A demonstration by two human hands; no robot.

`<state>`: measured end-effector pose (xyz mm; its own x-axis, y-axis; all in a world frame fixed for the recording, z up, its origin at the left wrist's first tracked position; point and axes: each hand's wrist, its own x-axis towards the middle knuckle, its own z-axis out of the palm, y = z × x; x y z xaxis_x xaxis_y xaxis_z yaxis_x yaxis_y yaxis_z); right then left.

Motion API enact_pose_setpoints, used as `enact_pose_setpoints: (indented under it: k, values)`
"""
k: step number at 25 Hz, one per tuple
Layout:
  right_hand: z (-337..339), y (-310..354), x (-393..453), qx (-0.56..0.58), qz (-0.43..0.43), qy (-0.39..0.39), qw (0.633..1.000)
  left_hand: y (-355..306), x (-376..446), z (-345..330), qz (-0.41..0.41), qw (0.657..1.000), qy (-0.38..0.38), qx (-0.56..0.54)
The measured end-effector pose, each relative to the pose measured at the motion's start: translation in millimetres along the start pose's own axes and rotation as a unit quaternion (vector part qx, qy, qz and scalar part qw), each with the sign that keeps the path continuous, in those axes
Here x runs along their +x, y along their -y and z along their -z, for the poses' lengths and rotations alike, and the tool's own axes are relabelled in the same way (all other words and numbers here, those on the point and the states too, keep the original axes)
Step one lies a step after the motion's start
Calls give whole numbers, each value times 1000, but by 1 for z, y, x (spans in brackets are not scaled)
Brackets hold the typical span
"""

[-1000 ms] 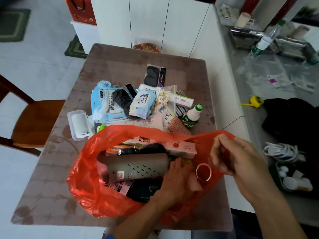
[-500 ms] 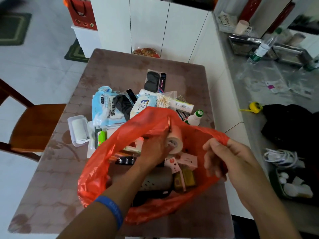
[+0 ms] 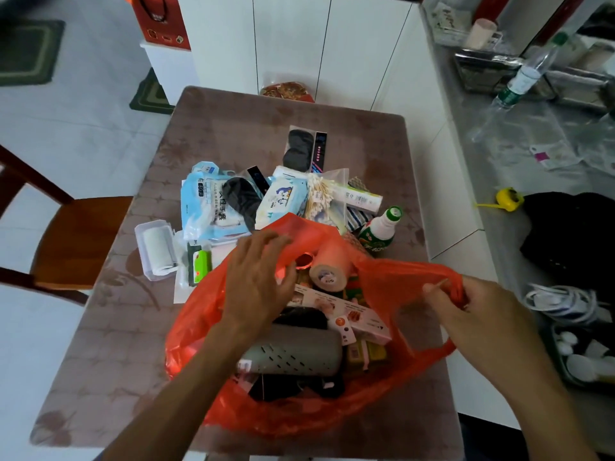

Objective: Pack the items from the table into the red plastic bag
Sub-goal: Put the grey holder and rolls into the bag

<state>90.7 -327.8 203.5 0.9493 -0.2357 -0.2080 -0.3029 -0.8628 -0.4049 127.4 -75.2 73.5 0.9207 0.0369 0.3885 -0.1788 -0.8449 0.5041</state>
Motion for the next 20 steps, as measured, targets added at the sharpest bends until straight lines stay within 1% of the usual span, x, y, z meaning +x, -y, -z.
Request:
enact_pose_setpoints:
  k: [1,2,3,4,5,6,7,8,9,10,11,12,13,14,15,16,17,18,19,20]
  values:
    - [-1,3,2,-28,3,-51,998,16,4,7,22,998,-6,57]
    - [-3,8,3,-24,17,-101,994,30,9,10,59,993,27,102]
    - [-8,17,2,-6,72,-155,985,42,11,7,94,986,89,103]
    - [-16,32,-3,4,171,-184,968,50,11,2,110,980,154,65]
    - [-28,48,-9,-3,280,-165,946,53,7,-2,102,973,205,10]
    - [-45,60,-10,-29,377,-98,921,55,-1,-7,68,969,235,-29]
    - [-69,66,-3,-93,425,-13,900,55,-8,-6,28,969,241,-38]
    - [-93,66,10,-159,400,93,898,59,-15,-6,0,970,239,-43]
    - [-109,60,25,-212,316,184,906,63,-20,-3,-13,971,234,-50]
    - [-116,51,38,-248,224,232,913,66,-24,-1,-17,972,226,-61]
    - [-118,42,50,-232,173,220,931,69,-25,1,-12,972,222,-70]
    - [-116,36,60,-161,150,151,964,71,-25,3,-12,974,215,-75]
    - [-113,38,69,-58,134,44,988,72,-23,6,-8,974,213,-79]
    - [-112,43,80,48,119,-42,991,69,-19,8,-16,974,208,-83]
    - [-114,49,99,139,85,-57,985,68,-16,11,-27,974,207,-89]
    - [-119,58,119,236,46,-20,971,67,-13,13,-41,973,206,-96]
    - [-131,63,142,295,2,26,955,67,-11,15,-49,972,206,-104]
    - [-147,60,165,283,-28,63,957,69,-9,18,-52,970,207,-115]
    - [-164,56,181,219,-33,103,970,70,-8,21,-55,969,208,-123]
    - [-181,49,192,126,-24,133,983,73,-9,23,-63,968,212,-122]
